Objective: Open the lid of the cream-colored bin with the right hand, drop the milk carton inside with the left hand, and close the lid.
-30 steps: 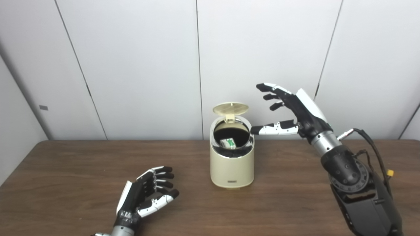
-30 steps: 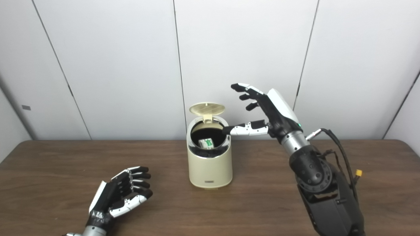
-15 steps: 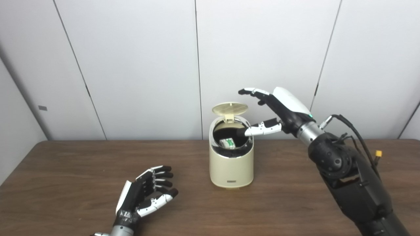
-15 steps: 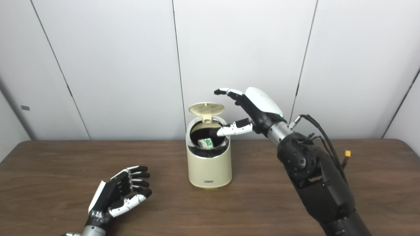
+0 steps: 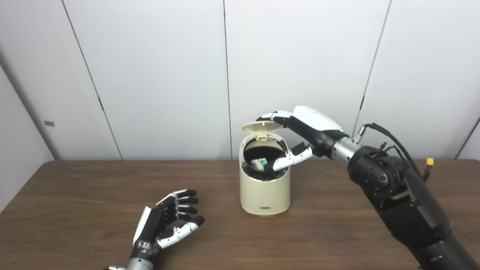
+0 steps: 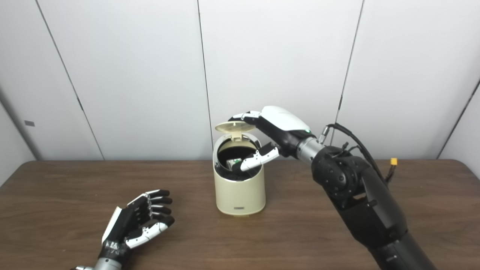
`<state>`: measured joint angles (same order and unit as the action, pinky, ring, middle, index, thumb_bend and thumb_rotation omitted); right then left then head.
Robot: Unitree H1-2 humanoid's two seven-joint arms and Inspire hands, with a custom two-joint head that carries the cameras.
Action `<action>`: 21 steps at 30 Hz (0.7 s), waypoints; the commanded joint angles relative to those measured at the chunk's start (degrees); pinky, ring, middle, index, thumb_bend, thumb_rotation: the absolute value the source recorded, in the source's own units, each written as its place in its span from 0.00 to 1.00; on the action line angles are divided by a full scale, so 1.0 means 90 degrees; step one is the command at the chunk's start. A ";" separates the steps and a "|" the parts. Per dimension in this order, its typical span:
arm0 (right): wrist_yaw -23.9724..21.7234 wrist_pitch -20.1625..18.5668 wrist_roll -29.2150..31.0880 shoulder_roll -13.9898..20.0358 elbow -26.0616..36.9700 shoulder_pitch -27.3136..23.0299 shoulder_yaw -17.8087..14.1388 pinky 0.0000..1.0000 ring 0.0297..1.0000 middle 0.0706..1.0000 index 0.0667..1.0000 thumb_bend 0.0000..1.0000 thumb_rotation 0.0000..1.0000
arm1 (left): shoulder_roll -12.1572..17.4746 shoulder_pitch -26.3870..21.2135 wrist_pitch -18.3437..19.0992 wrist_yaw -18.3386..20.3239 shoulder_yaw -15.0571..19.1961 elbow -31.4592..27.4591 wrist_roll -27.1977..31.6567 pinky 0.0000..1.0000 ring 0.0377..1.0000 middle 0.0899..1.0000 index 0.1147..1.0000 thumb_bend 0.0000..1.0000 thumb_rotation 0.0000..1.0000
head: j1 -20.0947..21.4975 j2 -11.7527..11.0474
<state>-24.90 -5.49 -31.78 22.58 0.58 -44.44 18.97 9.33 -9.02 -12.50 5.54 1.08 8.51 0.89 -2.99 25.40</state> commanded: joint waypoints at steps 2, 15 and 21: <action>0.0096 0.0467 -0.0050 0.0180 0.0319 -0.0192 -0.0054 0.82 0.96 0.83 0.81 0.75 0.47 | -0.0036 -0.0022 -0.0094 -0.0071 -0.0007 0.0057 -0.0091 0.54 0.60 0.66 0.72 0.73 0.24 | -0.0001 0.0026; 0.0084 0.1104 -0.0894 0.0474 0.0855 -0.0023 0.0034 0.97 0.95 0.78 0.79 0.75 0.49 | -0.0043 -0.0034 -0.0027 -0.0070 0.0009 0.0063 -0.0132 0.54 0.60 0.67 0.72 0.72 0.24 | 0.0005 0.0089; 0.0030 0.1256 -0.1077 0.0485 0.0939 0.0059 -0.0007 0.98 0.95 0.77 0.78 0.75 0.48 | -0.0033 -0.0022 -0.0047 -0.0051 0.0025 0.0027 -0.0103 0.54 0.60 0.66 0.72 0.73 0.25 | 0.0014 0.0141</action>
<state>-25.11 5.08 -41.29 26.50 7.30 -41.90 19.99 9.17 -9.08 -12.26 5.47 1.27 8.57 0.08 -2.81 26.63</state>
